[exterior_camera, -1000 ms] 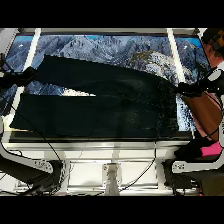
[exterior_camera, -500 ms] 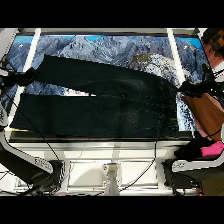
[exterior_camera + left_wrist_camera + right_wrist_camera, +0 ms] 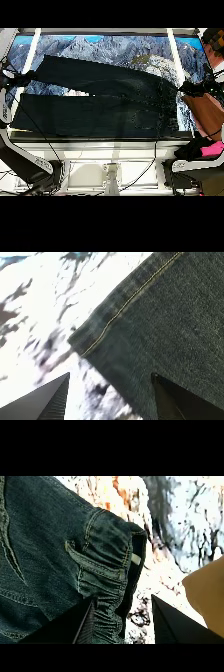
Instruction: Fold the clothes and pants, and hang the long-sleeved shirts on hangers.
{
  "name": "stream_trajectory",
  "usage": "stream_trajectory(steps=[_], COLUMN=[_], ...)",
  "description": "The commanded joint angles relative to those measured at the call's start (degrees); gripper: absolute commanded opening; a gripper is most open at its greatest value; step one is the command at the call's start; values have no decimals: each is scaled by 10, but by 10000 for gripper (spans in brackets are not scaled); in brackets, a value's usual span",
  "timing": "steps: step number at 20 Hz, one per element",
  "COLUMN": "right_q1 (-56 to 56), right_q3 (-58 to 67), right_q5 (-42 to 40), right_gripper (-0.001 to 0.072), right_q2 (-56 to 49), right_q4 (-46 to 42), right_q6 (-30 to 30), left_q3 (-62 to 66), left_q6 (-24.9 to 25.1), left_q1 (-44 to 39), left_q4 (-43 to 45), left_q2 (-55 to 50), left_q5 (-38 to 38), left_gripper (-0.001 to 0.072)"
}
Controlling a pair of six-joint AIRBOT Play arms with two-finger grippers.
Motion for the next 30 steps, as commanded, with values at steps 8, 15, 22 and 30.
stream_trajectory(steps=[8, 15, 22, 30], right_q1=[0, 0, 0, 26], right_q3=[0, -40, -105, -106], right_q5=[32, 123, 89, 92], right_gripper=[393, 393, 527, 522], right_q2=[0, -3, -3, -40], right_q4=[-7, -6, 4, 36], right_q6=[-15, -96, -129, -125], left_q3=[31, 31, 31, 31], left_q6=[-5, -5, -44, -89], left_q1=[-38, -38, -37, -36], left_q4=[5, 9, 187, 291], left_q2=[-52, 34, 119, 118], left_q5=[40, 40, -165, -287], left_gripper=[86, 17, 17, 17])
